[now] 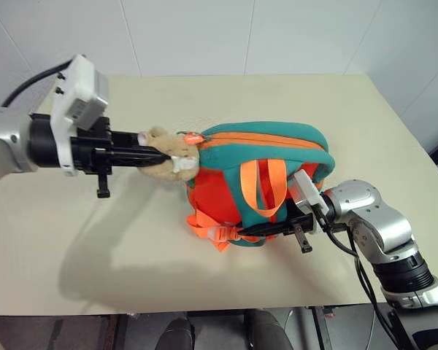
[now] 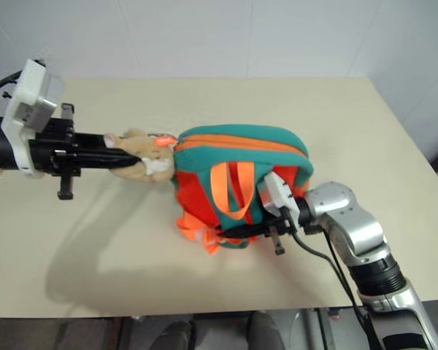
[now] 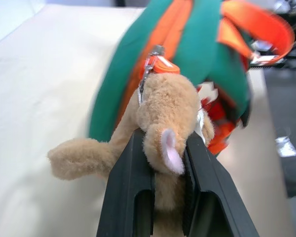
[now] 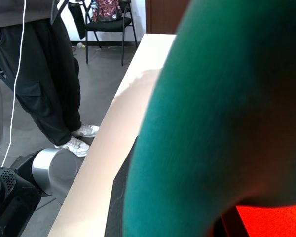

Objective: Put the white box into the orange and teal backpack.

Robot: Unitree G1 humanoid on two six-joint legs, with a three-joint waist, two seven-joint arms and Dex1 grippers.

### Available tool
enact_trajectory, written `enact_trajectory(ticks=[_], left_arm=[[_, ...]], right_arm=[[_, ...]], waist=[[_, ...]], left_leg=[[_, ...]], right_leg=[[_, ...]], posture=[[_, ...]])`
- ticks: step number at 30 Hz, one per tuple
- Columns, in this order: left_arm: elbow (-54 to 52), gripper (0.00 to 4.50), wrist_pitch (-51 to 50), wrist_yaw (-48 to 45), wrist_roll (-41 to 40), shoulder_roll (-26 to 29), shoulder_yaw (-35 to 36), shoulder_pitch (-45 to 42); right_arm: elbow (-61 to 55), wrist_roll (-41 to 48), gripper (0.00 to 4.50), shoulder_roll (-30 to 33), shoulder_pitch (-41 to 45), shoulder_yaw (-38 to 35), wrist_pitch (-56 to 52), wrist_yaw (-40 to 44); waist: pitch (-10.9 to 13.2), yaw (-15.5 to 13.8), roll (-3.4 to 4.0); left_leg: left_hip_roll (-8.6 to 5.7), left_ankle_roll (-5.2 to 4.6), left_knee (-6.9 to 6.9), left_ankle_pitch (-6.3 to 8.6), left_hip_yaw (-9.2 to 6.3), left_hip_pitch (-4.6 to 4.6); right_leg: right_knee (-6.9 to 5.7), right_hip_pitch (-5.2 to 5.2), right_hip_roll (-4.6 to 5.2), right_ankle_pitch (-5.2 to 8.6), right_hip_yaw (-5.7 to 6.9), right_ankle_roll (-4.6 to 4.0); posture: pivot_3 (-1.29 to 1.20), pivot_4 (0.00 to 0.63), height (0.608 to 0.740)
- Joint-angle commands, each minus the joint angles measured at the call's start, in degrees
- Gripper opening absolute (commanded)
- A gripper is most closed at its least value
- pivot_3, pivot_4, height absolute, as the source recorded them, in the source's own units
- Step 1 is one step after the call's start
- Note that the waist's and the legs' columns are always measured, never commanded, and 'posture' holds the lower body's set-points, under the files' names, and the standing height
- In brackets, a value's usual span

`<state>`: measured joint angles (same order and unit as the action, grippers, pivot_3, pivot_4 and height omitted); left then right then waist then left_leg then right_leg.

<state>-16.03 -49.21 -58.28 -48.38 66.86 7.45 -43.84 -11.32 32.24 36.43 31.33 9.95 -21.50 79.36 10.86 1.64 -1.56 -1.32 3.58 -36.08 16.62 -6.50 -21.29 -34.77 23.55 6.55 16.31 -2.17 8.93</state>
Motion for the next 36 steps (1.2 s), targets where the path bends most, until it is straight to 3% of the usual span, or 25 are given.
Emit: enact_trajectory(ticks=[1, 19, 36], left_arm=[[4.0, 0.28, 3.5, -3.9, 4.6, 2.7, 0.6, 0.2], [19.6, 0.25, 15.0, -19.1, 20.3, 2.3, -10.4, -0.6], [29.8, 0.24, 19.4, -20.8, 33.0, -10.2, -20.5, -4.1]], right_arm=[[-2.4, 1.6, 0.50, 0.9, -0.5, -2.3, -0.5, -0.1], [-3.7, 2.4, 0.50, 0.5, -1.2, -3.0, -1.2, -1.1], [-2.8, 1.9, 0.50, -0.4, 0.2, -2.3, -1.3, -1.5]], waist=[[0.0, 0.0, 0.00], [0.0, 0.1, 0.01], [0.0, 0.0, 0.00]], left_leg=[[0.00, -0.01, 0.00, 0.00, 0.01, 0.00], [0.05, -0.11, -0.02, 0.06, 0.03, 0.00], [0.05, -0.13, -0.14, 0.07, 0.03, 0.00]], right_leg=[[0.00, 0.00, 0.00, 0.00, 0.00, 0.00], [-0.10, 0.03, -0.04, 0.00, 0.00, 0.00], [-0.22, 0.03, -0.04, 0.00, 0.01, 0.00]], posture=[[0.00, 0.150, 0.740], [0.00, 0.150, 0.740], [0.00, 0.150, 0.740]])
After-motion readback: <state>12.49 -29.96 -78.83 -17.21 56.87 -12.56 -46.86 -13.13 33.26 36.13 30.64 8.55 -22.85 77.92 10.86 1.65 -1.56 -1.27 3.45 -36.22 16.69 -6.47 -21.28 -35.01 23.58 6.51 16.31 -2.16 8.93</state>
